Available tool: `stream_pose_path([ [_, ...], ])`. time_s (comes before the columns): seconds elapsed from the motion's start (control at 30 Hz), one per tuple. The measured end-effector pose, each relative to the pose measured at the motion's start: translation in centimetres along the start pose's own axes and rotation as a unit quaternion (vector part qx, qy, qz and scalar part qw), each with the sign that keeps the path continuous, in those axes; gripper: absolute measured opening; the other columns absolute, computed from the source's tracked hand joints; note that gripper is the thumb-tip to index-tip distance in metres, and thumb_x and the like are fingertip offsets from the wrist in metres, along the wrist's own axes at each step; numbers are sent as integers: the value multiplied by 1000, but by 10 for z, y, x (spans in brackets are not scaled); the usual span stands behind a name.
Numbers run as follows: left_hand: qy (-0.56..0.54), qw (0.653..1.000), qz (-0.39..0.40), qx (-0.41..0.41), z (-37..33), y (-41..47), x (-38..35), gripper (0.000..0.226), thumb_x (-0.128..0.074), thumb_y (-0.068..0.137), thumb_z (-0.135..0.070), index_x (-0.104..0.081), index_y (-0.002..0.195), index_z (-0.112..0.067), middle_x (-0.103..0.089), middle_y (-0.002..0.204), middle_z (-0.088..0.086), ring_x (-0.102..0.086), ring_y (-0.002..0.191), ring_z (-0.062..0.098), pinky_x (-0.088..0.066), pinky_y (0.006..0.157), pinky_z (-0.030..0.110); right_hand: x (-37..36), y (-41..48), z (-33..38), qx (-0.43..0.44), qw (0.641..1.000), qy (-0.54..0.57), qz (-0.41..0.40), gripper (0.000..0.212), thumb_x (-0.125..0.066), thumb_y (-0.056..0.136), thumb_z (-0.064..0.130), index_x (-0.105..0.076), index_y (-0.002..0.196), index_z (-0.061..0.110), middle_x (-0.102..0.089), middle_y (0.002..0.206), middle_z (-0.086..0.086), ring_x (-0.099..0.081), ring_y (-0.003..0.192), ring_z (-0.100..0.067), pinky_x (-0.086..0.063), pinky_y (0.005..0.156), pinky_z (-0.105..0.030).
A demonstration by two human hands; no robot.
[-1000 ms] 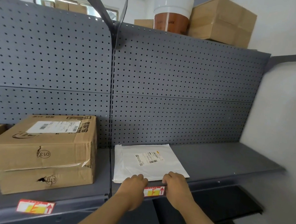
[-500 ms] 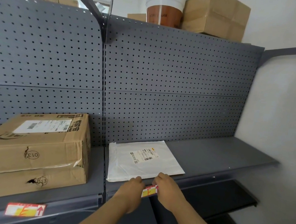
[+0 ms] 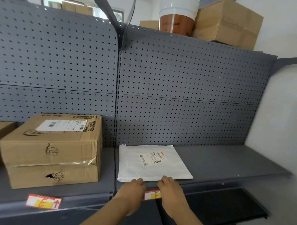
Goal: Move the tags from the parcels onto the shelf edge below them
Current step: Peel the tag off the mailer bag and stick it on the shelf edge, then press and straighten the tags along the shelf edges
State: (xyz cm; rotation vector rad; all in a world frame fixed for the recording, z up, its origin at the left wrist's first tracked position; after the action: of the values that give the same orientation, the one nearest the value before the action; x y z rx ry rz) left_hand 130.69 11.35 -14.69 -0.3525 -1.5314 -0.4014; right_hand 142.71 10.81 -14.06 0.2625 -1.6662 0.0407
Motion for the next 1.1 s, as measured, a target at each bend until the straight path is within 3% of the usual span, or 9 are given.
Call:
stream_pose_path([
  [0.2, -1, 998, -3, 59, 47, -44, 16, 49, -62, 89, -13, -48, 136, -11, -49, 132, 11, -50, 119, 28, -44, 99, 38, 23, 14, 65, 61, 996, 44, -45, 48, -60, 83, 0, -48, 128, 11, -49, 130, -9, -47, 116, -25, -40, 98, -34],
  [0.47, -18, 982, 3, 187, 160, -139, 28, 45, -52, 91, -12, -48, 136, -13, -45, 138, 11, -48, 124, 31, -40, 102, 39, 34, 19, 201, 157, 978, 120, -74, 45, -51, 84, -5, -52, 127, 11, -51, 129, -8, -47, 116, -26, -40, 95, -35],
  [0.7, -33, 967, -21, 251, 233, -189, 29, 48, -51, 91, -4, -47, 137, -14, -42, 137, 10, -47, 122, 29, -45, 99, 38, 39, 19, 262, 141, 978, 144, -60, 44, -53, 88, -3, -54, 128, 15, -50, 128, -3, -49, 115, -23, -43, 92, -31],
  [0.87, -65, 970, -16, 232, 259, -199, 16, 46, -53, 95, -9, -44, 140, -17, -45, 137, 10, -50, 123, 27, -45, 100, 36, 36, 19, 286, 100, 981, 158, -55, 40, -55, 88, -1, -57, 123, 16, -52, 125, -1, -50, 111, -20, -44, 94, -29],
  [1.1, -25, 981, -18, 190, 261, -200, 5, 47, -53, 91, -5, -47, 136, -16, -49, 136, 8, -50, 122, 27, -41, 101, 36, 21, 13, 300, 71, 986, 146, -30, 43, -58, 85, -3, -56, 123, 17, -51, 126, -2, -49, 114, -21, -44, 94, -30],
])
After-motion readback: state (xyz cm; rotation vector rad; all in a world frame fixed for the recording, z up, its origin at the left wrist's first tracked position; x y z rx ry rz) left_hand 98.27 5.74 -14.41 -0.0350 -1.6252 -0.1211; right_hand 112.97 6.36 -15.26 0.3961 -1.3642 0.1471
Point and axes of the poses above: each hand's wrist, its own y-axis towards the middle knuckle, its own x-axis out of the back of the hand, z = x × y, the point moved 6 cm from there along y, towards the middle knuckle
